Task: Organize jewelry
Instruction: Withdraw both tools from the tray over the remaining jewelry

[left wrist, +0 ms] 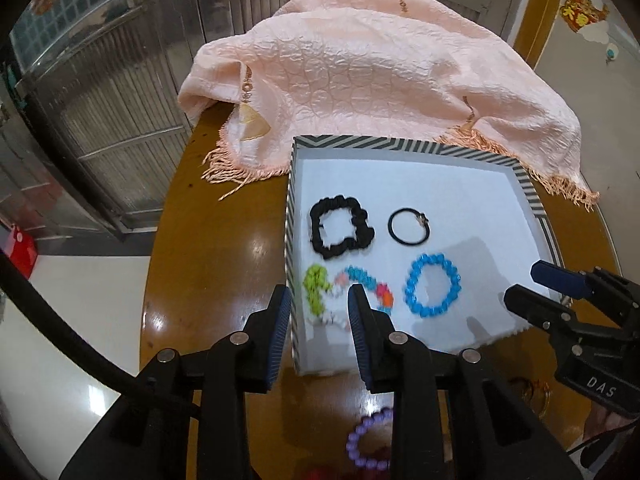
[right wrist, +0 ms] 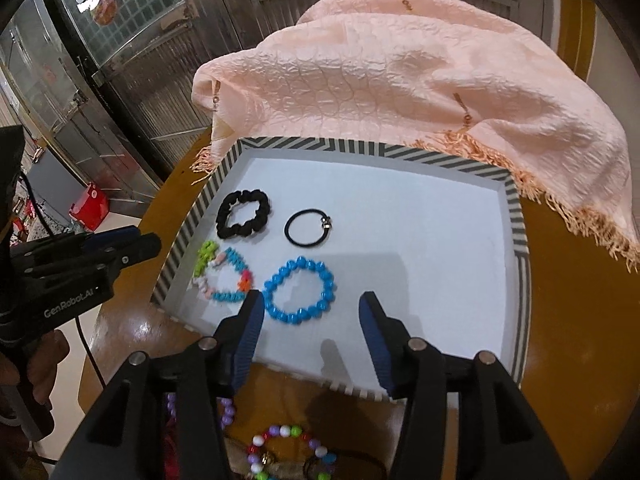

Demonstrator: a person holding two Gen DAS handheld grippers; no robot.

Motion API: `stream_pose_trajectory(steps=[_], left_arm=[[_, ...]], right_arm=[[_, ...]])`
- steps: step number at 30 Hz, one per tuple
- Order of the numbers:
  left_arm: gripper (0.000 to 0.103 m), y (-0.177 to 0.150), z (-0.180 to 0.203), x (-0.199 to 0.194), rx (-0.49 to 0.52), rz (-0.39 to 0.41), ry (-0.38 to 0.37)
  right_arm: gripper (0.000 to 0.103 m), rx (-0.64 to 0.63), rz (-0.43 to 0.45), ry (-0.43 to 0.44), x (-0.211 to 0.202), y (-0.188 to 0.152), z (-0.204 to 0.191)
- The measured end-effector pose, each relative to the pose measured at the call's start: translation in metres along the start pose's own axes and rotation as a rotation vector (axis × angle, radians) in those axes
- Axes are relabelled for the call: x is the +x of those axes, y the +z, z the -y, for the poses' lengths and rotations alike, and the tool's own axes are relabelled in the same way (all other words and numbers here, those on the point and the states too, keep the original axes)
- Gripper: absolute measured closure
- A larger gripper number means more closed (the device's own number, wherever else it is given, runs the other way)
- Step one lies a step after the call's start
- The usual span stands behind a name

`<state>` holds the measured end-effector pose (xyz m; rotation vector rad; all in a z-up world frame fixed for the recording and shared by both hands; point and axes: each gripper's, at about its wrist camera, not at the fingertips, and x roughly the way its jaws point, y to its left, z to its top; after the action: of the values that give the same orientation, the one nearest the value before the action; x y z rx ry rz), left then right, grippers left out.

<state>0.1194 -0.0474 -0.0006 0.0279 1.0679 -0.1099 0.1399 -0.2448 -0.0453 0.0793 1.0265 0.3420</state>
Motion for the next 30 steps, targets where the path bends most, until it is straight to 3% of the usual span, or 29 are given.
stream_pose_trajectory(steps=[30], left_arm=[[0.08,-0.066,0.01,-0.056,0.004,0.077,-0.003]], right_arm=[[0.043,0.029,0.087,-0.032,-0.065,-0.061,-0.028]])
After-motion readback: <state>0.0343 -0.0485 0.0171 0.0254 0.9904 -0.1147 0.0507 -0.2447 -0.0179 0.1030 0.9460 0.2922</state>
